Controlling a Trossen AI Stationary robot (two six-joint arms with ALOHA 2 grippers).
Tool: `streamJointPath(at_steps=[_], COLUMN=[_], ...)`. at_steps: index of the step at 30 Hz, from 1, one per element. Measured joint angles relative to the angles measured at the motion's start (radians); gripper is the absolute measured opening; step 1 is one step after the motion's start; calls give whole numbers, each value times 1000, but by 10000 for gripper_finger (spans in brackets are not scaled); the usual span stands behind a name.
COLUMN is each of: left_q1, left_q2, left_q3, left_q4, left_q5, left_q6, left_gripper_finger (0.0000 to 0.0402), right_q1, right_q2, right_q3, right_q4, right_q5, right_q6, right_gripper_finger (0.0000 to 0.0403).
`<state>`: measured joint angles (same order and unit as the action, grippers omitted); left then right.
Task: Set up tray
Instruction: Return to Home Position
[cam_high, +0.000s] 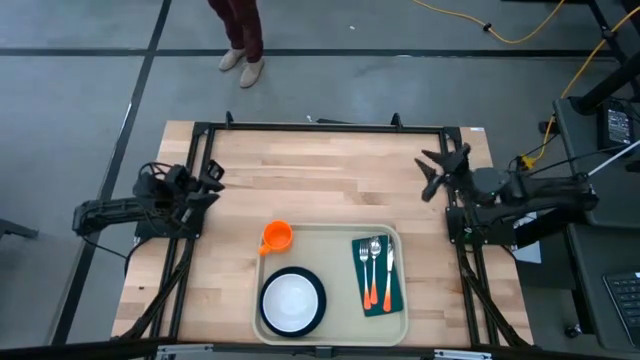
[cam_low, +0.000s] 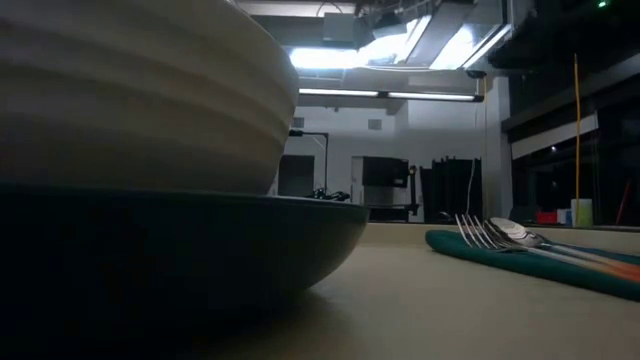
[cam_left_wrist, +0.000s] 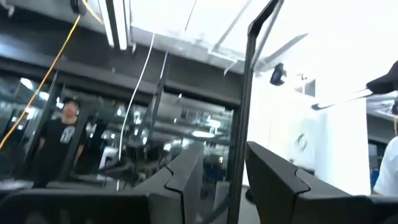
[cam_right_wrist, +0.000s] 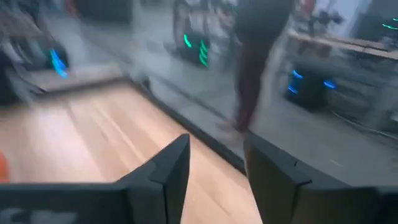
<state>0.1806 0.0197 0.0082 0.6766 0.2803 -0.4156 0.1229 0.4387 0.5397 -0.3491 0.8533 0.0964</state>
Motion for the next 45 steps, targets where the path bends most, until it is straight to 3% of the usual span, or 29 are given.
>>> streamJointPath(at_steps=[5, 9, 15, 23, 28, 34, 39, 45], left_q1=[0, 0, 0, 0, 0, 0, 0, 0], left_q2=[-17, -17, -16, -16, -16, -16, -16, -16], left_q3=[0, 0, 0, 0, 0, 0, 0, 0], left_q4=[2, 0, 0, 0, 0, 0, 0, 0], left_q5=[0, 0, 1, 1, 1, 1, 1, 1], left_q6=[0, 0, 0, 0, 0, 0, 0, 0], left_gripper_finger=[116, 116, 116, 116, 116, 116, 116, 116], right_q1=[-1, -1, -13, -14, -14, -14, -37, -46], right_q2=[-95, -133, -147, -141, -140, -150, -278, -425], right_q3=[-312, -520, -514, -514, -514, -513, -513, -513], right_q4=[624, 951, 769, 635, 612, 600, 420, 357], right_q5=[-264, -410, -609, -612, -612, -615, -620, -635], right_q6=[-55, 8, 118, 461, 558, 541, 227, 184], right_gripper_finger=[154, 154, 154, 154, 154, 154, 154, 154])
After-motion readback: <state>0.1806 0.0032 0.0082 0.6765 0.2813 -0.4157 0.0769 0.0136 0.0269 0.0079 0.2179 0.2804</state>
